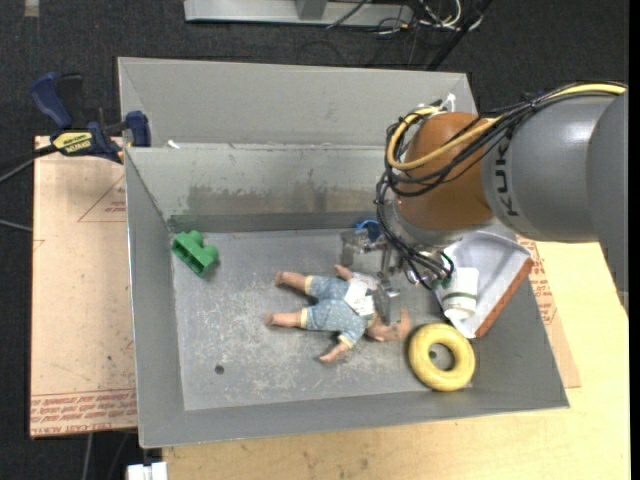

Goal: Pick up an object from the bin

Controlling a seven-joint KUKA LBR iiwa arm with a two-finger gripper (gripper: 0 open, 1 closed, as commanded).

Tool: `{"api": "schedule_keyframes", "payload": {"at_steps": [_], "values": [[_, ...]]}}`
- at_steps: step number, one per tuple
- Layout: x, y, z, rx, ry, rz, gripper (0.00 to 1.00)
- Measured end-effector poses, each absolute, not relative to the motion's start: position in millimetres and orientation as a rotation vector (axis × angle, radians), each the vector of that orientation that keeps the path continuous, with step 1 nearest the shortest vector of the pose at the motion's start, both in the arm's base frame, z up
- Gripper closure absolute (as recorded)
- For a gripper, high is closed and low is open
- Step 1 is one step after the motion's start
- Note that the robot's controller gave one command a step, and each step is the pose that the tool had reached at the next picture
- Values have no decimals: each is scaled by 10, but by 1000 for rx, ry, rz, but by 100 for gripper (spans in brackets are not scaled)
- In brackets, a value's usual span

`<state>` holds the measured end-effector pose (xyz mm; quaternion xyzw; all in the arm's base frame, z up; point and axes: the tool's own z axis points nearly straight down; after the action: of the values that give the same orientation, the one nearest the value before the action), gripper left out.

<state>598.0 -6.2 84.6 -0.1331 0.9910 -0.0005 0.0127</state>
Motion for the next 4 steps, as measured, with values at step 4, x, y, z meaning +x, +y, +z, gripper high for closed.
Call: {"api": "schedule_keyframes", "payload": {"at_steps": [4], "values": [[5966, 132, 1752, -519, 3070, 1, 100]]}}
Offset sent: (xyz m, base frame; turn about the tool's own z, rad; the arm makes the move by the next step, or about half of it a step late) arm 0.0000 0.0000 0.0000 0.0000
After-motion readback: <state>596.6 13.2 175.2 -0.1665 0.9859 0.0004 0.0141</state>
